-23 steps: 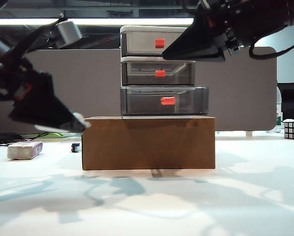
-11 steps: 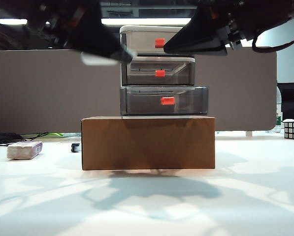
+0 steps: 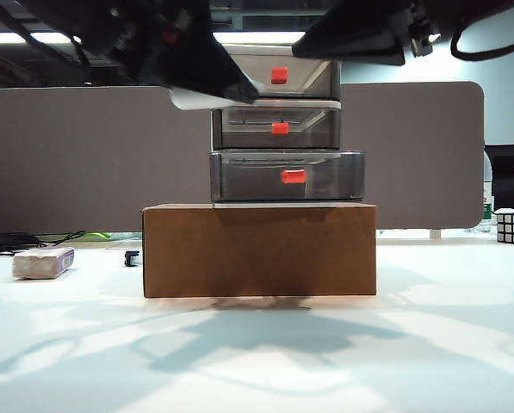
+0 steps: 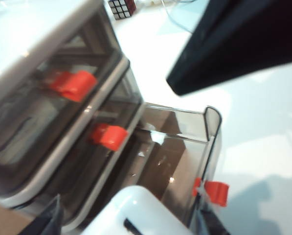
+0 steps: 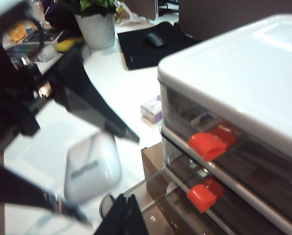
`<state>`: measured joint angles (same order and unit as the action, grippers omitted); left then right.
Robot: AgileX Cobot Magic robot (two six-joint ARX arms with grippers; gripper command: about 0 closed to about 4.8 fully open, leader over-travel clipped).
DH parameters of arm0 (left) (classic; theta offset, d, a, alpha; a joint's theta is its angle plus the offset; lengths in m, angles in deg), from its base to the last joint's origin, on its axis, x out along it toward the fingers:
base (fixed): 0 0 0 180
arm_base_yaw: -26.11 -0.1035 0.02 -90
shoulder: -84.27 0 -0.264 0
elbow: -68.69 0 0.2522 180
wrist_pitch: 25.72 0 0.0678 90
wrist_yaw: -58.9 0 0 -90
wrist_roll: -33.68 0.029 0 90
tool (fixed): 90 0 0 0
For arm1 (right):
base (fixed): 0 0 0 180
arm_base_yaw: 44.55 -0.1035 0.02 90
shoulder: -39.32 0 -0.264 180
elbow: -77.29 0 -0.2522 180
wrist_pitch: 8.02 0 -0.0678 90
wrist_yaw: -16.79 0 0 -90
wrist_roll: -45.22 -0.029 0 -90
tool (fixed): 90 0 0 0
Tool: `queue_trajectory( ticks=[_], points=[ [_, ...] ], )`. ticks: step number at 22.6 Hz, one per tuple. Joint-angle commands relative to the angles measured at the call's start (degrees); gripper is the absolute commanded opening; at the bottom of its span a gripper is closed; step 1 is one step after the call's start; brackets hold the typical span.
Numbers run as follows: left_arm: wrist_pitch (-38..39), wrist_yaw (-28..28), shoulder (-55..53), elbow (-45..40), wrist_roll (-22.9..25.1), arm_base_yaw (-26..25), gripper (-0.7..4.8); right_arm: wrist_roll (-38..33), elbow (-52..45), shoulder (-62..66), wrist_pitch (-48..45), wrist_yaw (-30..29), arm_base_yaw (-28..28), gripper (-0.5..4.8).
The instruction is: Open the third layer of the drawer on the table, pick up the earphone case on the table and put it in, and finally close the drawer.
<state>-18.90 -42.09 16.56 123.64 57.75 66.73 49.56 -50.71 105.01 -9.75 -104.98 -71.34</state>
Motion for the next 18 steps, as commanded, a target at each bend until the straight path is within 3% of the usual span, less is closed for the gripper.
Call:
queue_trajectory(
  ticks=[1,7,18],
  points=[
    [-6.5,0.9,-2.3,0.2,-0.9,2.2,1.14,0.2,0.2,-1.6,0.8,-0.1,0.0,-0.05],
    [-9.4,5.8,-7.2,2.0,-2.2,5.3,1.14,0.3,0.3,-3.6,3.5,-0.1,0.0,-0.05],
    [-10.9,6.2,-11.0,3.1,-3.4,5.3,1.14,0.6,0.2,-5.6,5.0,-0.1,0.0,-0.05]
  ],
)
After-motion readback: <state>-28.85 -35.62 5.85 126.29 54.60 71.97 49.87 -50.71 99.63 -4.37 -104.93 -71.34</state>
